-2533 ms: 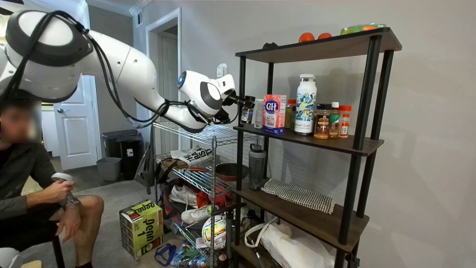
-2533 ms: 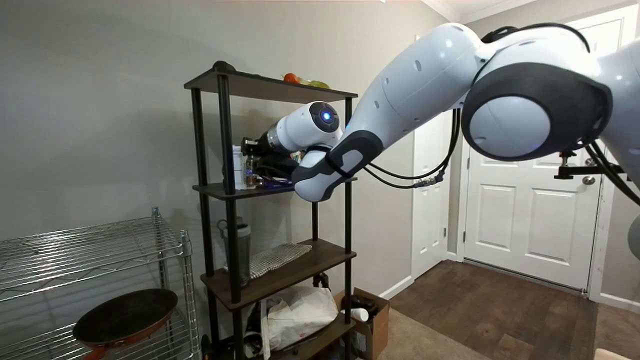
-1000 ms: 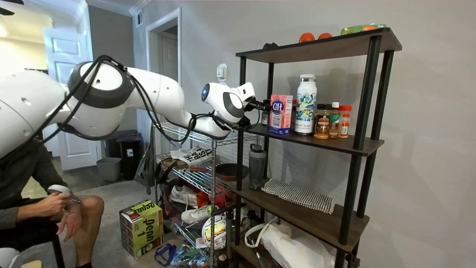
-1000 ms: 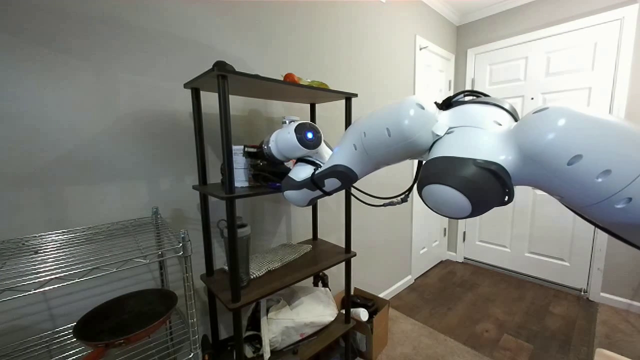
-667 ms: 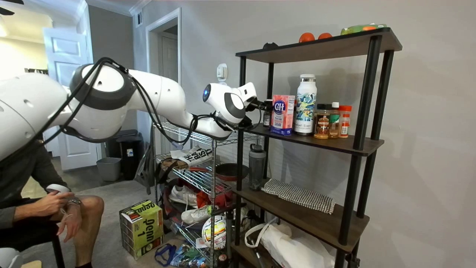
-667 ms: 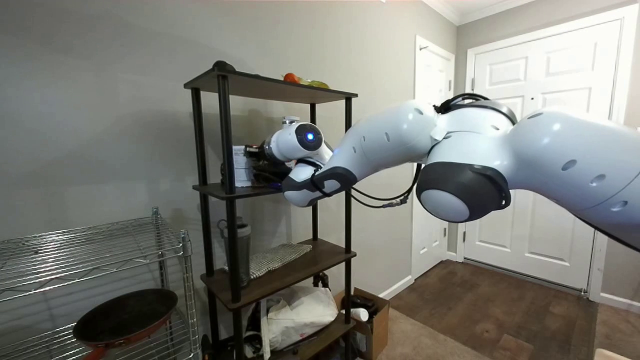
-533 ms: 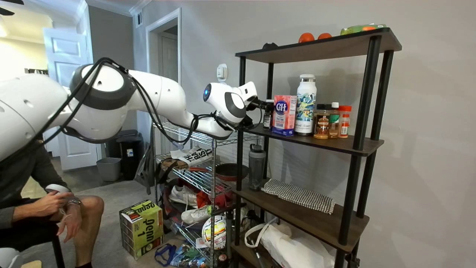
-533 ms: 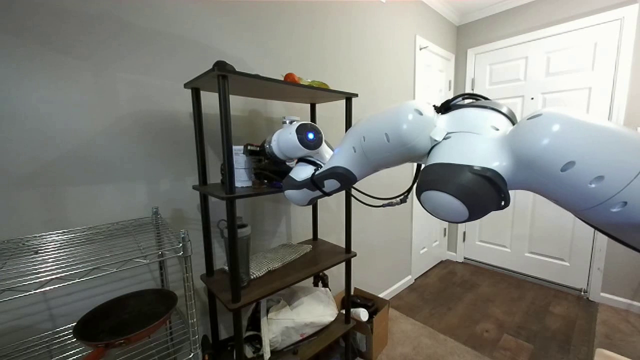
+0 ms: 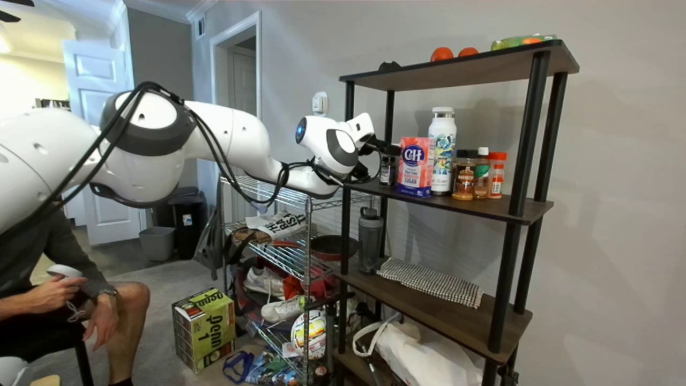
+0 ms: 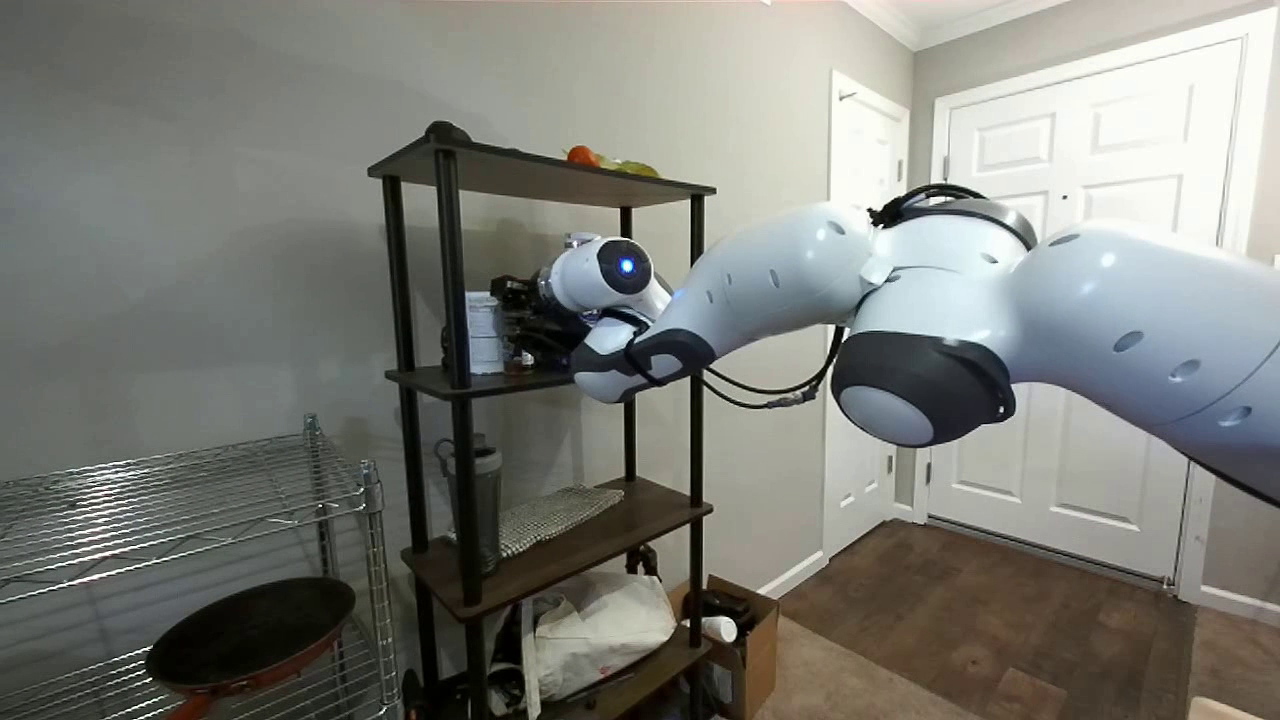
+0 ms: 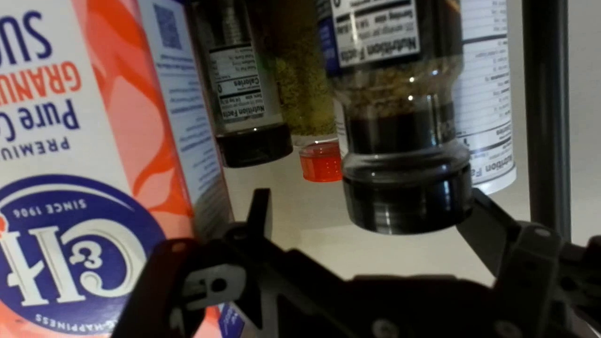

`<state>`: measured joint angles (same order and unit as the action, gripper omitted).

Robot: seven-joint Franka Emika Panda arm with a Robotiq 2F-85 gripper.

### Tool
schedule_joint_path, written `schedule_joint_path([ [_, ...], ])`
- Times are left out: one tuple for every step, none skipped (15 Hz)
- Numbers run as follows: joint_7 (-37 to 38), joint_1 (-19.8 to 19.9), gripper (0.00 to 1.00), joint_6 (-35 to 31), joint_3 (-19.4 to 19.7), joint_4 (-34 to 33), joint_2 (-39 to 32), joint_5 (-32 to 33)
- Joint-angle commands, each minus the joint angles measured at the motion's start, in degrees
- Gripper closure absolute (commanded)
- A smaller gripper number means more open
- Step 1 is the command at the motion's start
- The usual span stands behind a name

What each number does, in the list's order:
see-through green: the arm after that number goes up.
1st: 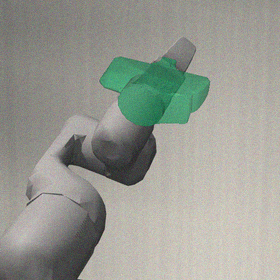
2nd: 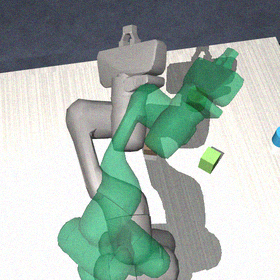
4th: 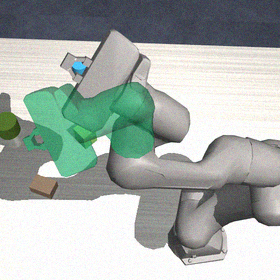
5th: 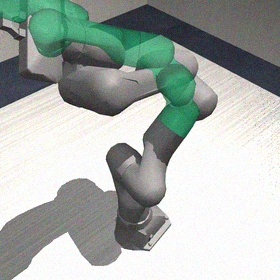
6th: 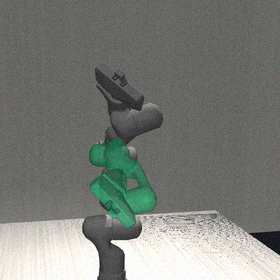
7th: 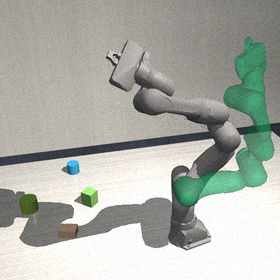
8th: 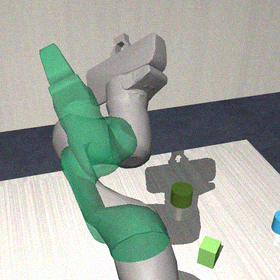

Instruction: Move the small bottle on the top shelf to the left

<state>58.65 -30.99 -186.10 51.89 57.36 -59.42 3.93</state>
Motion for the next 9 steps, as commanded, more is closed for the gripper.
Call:
schedule_joint_path([
  [0.6,-0.6,0.00,-0.8,0.5,2.8,1.3,-0.4],
  [0.2,-1.0,0.00,-1.6,-0.1,4.7,2.3,0.0],
  [0.1,-1.3,0.00,-2.3,-0.2,5.9,2.8,0.1],
  [0.0,-1.9,0.00,-3.5,0.0,7.7,3.4,0.3],
  [-0.1,-2.3,0.00,-4.6,-0.1,9.1,4.0,0.4],
  [0.0,-2.9,0.00,-6.0,0.4,10.9,4.5,0.3],
  [0.0,-3.4,0.00,-7.4,0.6,12.6,5.1,0.3],
  [0.0,-3.9,0.00,-9.0,0.7,14.6,6.0,0.3],
  [-0.1,-4.5,0.00,-10.7,0.7,16.8,7.0,0.4],
])
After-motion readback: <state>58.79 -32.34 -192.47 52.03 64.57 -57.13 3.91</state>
